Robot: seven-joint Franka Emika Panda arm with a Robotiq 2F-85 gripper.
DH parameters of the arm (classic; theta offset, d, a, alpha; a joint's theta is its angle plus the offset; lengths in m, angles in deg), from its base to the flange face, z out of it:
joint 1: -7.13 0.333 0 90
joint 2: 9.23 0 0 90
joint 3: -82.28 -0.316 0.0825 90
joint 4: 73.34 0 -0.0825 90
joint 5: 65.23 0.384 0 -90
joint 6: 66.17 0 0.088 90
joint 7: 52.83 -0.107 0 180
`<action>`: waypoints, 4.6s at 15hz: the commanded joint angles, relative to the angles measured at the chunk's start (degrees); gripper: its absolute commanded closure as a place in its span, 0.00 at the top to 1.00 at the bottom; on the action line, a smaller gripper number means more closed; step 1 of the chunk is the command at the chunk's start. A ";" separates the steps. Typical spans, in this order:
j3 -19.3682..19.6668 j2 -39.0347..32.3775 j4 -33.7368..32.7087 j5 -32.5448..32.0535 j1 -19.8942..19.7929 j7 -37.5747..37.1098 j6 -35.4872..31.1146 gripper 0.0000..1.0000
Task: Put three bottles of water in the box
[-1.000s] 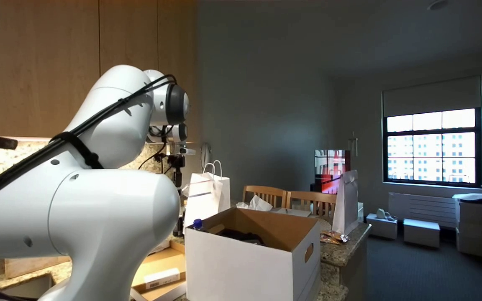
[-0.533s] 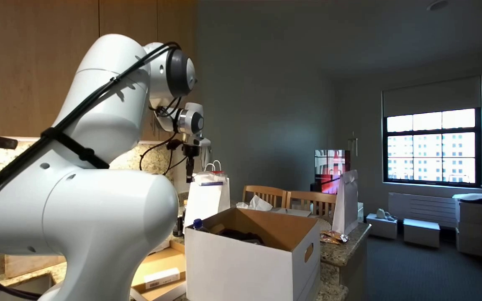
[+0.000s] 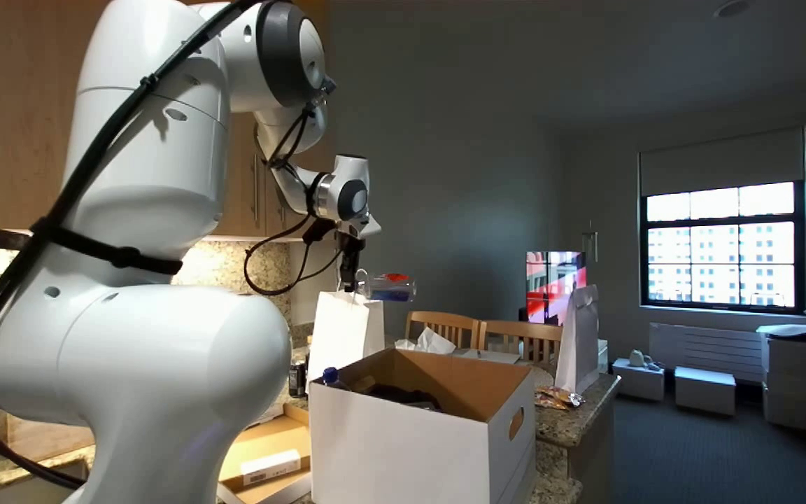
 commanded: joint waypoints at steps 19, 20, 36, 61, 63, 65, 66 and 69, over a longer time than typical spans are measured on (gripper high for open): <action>-6.34 41.63 51.26 23.54 -6.49 5.15 -8.53 1.00; -7.73 42.08 50.70 21.76 -7.34 4.25 -6.71 1.00; -11.18 40.40 24.19 -5.09 -14.21 8.33 35.82 1.00; -17.27 9.03 6.16 -7.40 -4.30 51.40 43.06 1.00; -17.29 9.78 8.42 -8.24 -3.94 47.80 35.65 1.00; -17.26 10.80 10.66 -8.47 -3.62 45.30 27.31 1.00; -17.25 10.85 11.35 -8.46 -3.56 44.91 24.41 1.00; -16.97 8.92 9.72 -7.30 -3.53 46.11 23.55 1.00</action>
